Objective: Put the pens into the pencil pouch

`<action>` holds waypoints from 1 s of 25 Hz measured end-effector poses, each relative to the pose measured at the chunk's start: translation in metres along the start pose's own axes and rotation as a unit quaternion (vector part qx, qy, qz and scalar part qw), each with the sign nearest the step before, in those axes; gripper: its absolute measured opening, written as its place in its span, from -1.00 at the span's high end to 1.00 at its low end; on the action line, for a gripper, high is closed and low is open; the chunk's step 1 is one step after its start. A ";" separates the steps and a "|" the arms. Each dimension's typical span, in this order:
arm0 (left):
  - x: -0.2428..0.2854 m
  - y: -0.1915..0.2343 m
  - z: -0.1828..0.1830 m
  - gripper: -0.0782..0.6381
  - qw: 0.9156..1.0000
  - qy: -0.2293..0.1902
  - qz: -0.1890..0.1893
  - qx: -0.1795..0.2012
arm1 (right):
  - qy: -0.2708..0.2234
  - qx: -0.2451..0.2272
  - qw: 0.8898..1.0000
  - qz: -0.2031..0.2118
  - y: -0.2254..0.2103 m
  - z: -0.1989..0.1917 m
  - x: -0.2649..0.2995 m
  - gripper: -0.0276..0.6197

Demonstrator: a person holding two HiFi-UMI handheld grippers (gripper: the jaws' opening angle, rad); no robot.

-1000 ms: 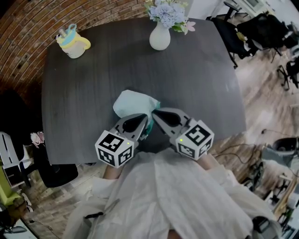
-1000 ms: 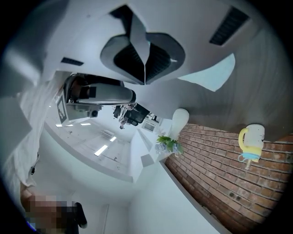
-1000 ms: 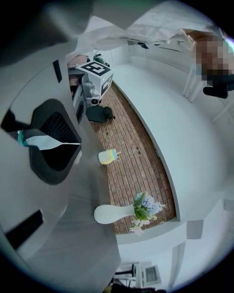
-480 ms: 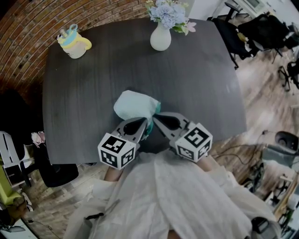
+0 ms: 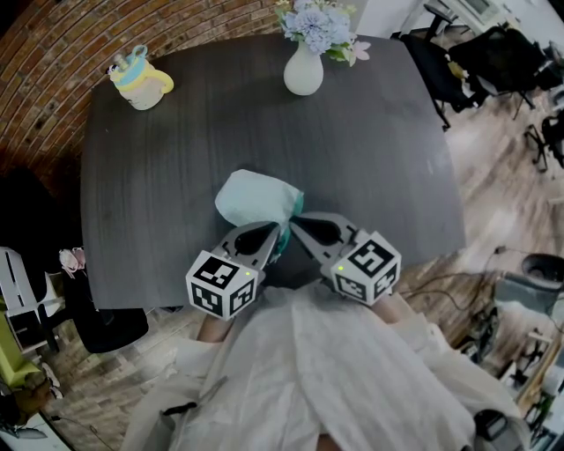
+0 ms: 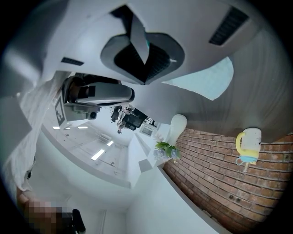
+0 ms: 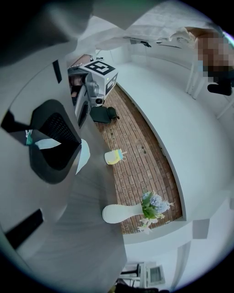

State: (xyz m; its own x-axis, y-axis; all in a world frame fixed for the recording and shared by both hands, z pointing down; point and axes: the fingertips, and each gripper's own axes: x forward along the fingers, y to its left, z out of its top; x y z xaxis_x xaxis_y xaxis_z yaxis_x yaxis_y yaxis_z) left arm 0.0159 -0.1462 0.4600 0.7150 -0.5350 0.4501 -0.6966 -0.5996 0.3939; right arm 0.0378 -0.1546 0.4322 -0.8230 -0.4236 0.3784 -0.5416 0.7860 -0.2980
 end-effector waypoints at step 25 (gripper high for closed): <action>0.000 -0.004 -0.006 0.76 1.000 0.004 -0.018 -0.008 | 0.012 0.022 1.000 0.009 0.001 -0.008 0.004 0.90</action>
State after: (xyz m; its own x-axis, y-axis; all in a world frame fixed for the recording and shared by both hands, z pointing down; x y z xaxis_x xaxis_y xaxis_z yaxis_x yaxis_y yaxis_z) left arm 0.0178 -0.1403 0.4635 0.7389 -0.5085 0.4421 -0.6716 -0.6088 0.4223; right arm 0.0353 -0.1515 0.4405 -0.8287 -0.3989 0.3927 -0.5345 0.7722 -0.3435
